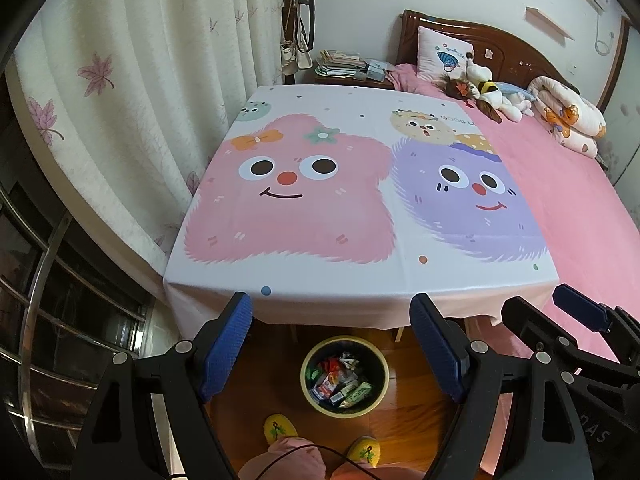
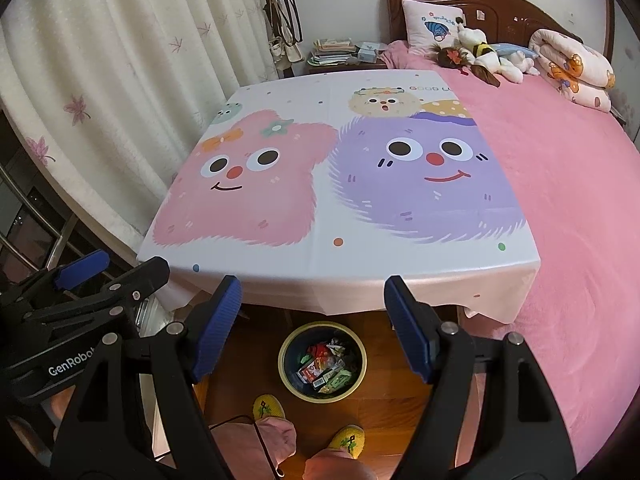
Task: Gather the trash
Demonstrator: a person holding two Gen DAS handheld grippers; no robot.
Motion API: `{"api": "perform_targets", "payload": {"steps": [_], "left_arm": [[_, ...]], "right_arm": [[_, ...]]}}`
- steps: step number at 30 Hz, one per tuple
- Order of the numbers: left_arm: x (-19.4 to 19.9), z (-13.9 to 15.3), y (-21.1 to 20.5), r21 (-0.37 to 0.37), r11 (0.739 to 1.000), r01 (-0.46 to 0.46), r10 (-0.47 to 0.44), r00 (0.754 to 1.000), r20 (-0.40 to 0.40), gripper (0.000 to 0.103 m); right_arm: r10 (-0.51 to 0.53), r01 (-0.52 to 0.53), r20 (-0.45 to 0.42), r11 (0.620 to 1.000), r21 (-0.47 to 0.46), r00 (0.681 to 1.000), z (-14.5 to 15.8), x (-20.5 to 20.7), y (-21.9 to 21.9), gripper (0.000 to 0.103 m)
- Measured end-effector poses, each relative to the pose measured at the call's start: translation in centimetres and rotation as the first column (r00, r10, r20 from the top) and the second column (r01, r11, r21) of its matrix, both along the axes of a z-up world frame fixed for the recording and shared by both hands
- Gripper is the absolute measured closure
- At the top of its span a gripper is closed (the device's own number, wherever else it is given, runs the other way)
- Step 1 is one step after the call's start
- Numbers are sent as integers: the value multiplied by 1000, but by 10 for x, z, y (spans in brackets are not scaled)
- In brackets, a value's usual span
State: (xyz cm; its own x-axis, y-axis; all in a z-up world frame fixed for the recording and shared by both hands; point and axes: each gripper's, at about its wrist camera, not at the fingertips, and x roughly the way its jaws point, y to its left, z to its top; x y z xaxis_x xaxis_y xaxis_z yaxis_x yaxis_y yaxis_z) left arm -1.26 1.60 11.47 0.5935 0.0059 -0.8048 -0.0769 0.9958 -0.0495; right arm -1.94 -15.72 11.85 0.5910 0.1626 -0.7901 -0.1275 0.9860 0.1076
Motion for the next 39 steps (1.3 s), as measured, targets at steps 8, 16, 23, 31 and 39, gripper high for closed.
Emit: {"api": "perform_targets", "payload": {"steps": [8, 16, 23, 31, 39], "left_arm": [[-2, 0, 0, 1, 1000, -3, 3, 1000, -1, 21], [-4, -1, 2, 1, 1000, -2, 2, 1000, 0, 21], [-8, 0, 5, 3, 1000, -8, 8, 1000, 6, 21], [-10, 1, 8, 13, 1000, -15, 15, 1000, 3, 21], [2, -1, 14, 15, 1000, -16, 16, 1000, -15, 21]], "right_arm": [[-1, 1, -7, 1000, 5, 1000, -3, -2, -2, 32], [3, -3, -8, 1000, 5, 1000, -4, -2, -2, 32], [3, -3, -5, 1000, 9, 1000, -5, -3, -1, 32], [3, -3, -7, 1000, 10, 1000, -6, -1, 0, 32], [5, -5, -12, 1000, 11, 1000, -8, 1, 3, 32]]}}
